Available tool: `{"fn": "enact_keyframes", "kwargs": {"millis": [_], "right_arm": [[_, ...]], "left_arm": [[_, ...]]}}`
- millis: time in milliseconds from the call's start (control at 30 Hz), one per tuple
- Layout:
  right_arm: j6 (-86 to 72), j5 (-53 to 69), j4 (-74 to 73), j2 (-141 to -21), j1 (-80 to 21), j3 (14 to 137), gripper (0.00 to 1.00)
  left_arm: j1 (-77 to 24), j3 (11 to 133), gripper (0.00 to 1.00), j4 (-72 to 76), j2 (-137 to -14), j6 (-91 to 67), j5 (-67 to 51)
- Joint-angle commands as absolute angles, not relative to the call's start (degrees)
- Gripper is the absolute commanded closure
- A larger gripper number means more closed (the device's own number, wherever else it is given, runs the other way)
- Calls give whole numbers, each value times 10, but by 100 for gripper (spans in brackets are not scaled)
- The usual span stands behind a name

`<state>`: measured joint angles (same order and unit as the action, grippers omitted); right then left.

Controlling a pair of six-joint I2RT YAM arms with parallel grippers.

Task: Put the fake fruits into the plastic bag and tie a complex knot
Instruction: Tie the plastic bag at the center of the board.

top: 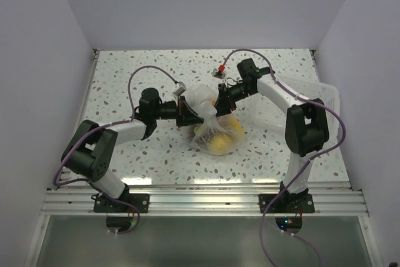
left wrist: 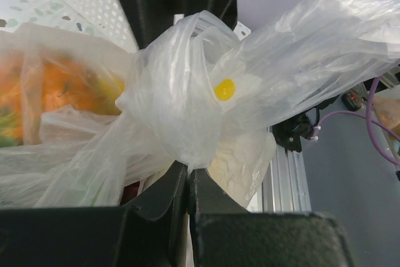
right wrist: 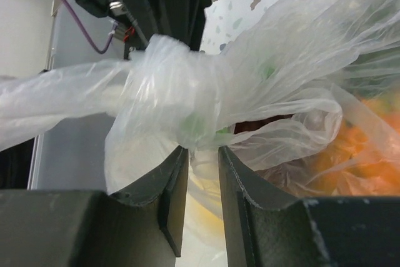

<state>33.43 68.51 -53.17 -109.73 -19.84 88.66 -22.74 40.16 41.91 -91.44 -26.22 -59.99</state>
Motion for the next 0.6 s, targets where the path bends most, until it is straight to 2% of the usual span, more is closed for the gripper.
{"fn": "enact_keyframes", "kwargs": {"millis": [0,67,100,200,367,467,567], "right_arm": [[211,672,-387,-1059,-207,854,68],[206,678,-372,-1057,-207,848,61],[214,692,-380,-1058,-207,851,52],[264,700,-454,-1070,-211,872,44],[284,731,-479,-1084,-214,878,39],[217,716,-413,-1071,-216,860,37],[148,692,-318,-1057,-216,826,36]], "left_arm": [[-246,399,100,490,-934,-293,-608],[-262,399,100,531,-947,-317,-598],[-265,399,100,552,-956,-324,-589],[-276,404,100,596,-987,-352,-555],[-290,430,100,633,-1031,-350,-531],[-297,427,100,656,-1037,-347,-531],[-300,417,100,755,-1053,-384,-535]]}}
